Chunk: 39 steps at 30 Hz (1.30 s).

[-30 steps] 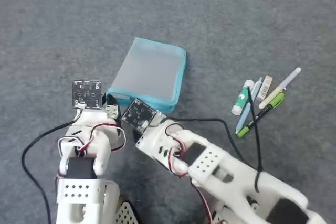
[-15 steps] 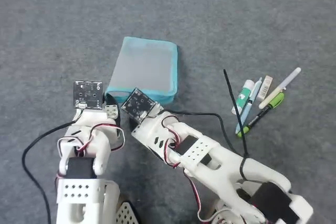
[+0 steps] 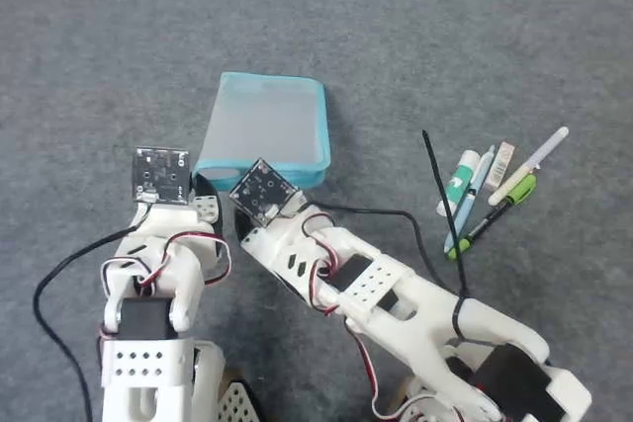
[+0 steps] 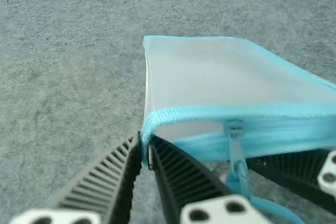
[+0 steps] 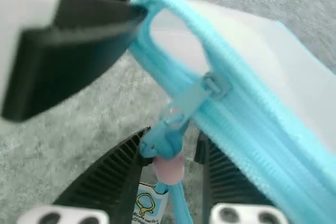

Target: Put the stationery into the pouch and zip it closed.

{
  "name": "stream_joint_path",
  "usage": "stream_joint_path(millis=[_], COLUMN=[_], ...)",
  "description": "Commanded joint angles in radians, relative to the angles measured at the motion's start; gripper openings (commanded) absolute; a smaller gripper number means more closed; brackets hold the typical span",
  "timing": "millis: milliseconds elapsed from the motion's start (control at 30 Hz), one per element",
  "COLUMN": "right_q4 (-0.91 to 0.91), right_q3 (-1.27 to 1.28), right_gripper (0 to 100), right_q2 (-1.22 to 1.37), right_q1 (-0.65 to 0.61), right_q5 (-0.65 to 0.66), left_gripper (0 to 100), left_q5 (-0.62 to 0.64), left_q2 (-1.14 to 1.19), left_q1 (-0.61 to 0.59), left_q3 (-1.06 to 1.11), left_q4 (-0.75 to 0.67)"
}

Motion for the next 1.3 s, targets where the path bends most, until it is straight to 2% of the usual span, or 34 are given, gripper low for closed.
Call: stream_joint_path(millis=[0,133,367,500,667,733,833,900,1000,1133,1267], right_q4=[-0.018,0.159,0.805,1.015,1.066,1.07,1.064,1.067,1.055,0.964,0.975], right_q3=[-0.063,-0.092,-0.308,-0.411,-0.402,-0.405,-0.414,-0.422,-0.4,-0.284,-0.269], right_gripper=[2.1,0.9,0.6,0.6,0.6,0.6,0.6,0.6,0.6,0.6,0.6], right_q2=[-0.015,-0.033,-0.174,-0.245,-0.28,-0.288,-0.312,-0.343,-0.424,-0.553,-0.57], right_q1=[0.062,0.137,0.294,0.374,0.387,0.358,0.325,0.32,0.298,0.243,0.229], right_q5=[-0.014,-0.014,-0.009,-0.005,0.04,0.041,0.041,0.032,0.029,0.006,0.008], left_gripper=[1,1,1,1,2,7,20,24,24,24,24], left_q5=[-0.018,-0.018,-0.017,-0.017,-0.017,-0.025,-0.068,-0.078,-0.08,-0.08,-0.098], left_q2=[0.012,0.012,0.012,0.012,0.012,0.011,0.009,0.009,-0.003,-0.104,-0.222], left_q1=[-0.009,-0.011,-0.014,-0.009,-0.005,0.015,0.044,0.046,0.046,0.055,0.107], left_q3=[-0.064,-0.061,-0.021,0.028,0.041,0.035,-0.05,-0.14,-0.236,-0.199,-0.151], left_q4=[0.0,-0.002,-0.051,-0.106,-0.12,-0.11,0.023,0.137,0.247,0.258,0.273])
